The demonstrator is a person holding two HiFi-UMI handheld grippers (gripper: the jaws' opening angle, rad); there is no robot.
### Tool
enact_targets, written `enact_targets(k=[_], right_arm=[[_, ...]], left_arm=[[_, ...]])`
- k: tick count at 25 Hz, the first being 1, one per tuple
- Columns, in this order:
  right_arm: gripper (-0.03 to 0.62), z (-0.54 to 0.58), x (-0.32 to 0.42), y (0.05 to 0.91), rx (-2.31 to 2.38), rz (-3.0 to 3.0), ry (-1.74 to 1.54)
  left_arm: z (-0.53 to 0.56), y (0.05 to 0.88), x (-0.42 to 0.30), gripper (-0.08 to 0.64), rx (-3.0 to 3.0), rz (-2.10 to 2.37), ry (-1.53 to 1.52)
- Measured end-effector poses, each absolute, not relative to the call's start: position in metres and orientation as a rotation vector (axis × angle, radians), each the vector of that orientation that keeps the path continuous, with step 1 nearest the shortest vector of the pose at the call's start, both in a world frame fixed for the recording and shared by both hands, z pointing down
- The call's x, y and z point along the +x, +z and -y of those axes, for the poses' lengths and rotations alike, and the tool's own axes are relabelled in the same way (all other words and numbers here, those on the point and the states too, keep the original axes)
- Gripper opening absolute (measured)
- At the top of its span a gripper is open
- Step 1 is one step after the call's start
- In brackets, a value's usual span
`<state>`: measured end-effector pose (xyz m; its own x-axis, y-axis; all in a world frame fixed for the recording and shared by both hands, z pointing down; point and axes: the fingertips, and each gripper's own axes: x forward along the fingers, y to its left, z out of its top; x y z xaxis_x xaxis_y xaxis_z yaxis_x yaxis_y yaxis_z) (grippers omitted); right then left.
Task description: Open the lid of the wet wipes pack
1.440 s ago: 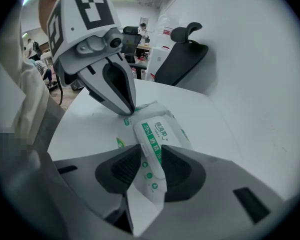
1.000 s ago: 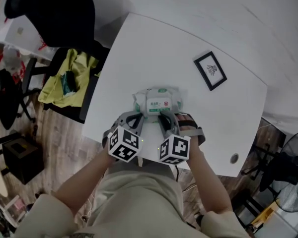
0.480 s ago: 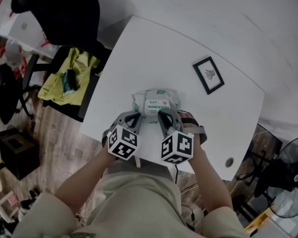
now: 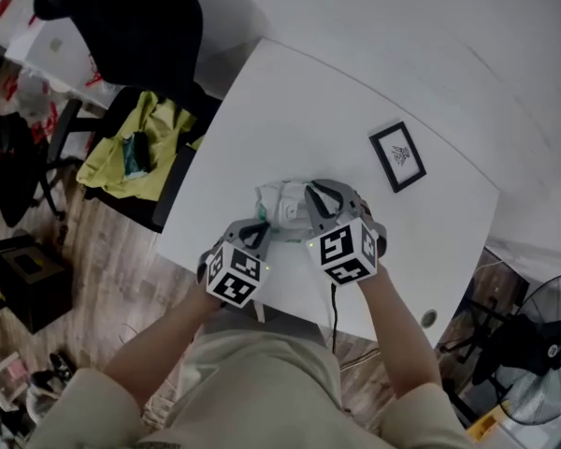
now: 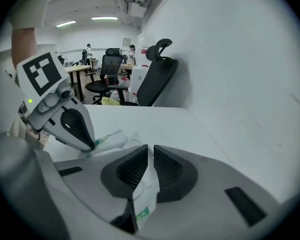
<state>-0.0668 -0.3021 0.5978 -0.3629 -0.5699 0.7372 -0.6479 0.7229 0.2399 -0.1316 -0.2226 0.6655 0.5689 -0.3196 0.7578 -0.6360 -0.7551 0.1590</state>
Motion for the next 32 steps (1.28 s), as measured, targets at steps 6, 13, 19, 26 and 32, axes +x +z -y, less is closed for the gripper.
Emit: enact_targets(k=[6, 13, 19, 26, 32], right_arm=[[0.058, 0.324, -0.065, 0.616, 0.988, 2.022, 0.161], [0.054, 0.328, -0.058, 0.655, 0.91, 1.96, 0.272], [0.045, 0.328, -0.053, 0.653, 0.935, 1.985, 0.366], [0.029, 0.328, -0.046, 0.577, 1.148, 2.113, 0.442], [0.028, 0.321, -0.042, 0.488, 1.287, 2.246, 0.353]], left_arm=[[0.224, 0.664, -0.132, 0.023, 2.378, 0.746, 1.011], [0.224, 0.663, -0.133, 0.022, 2.373, 0.724, 1.004], [0.225, 0.667, -0.135, 0.021, 2.336, 0.704, 1.028], [0.243, 0.632, -0.153, 0.023, 2.33, 0.771, 1.023], [0.274, 0.559, -0.167, 0.023, 2.477, 0.89, 0.95]])
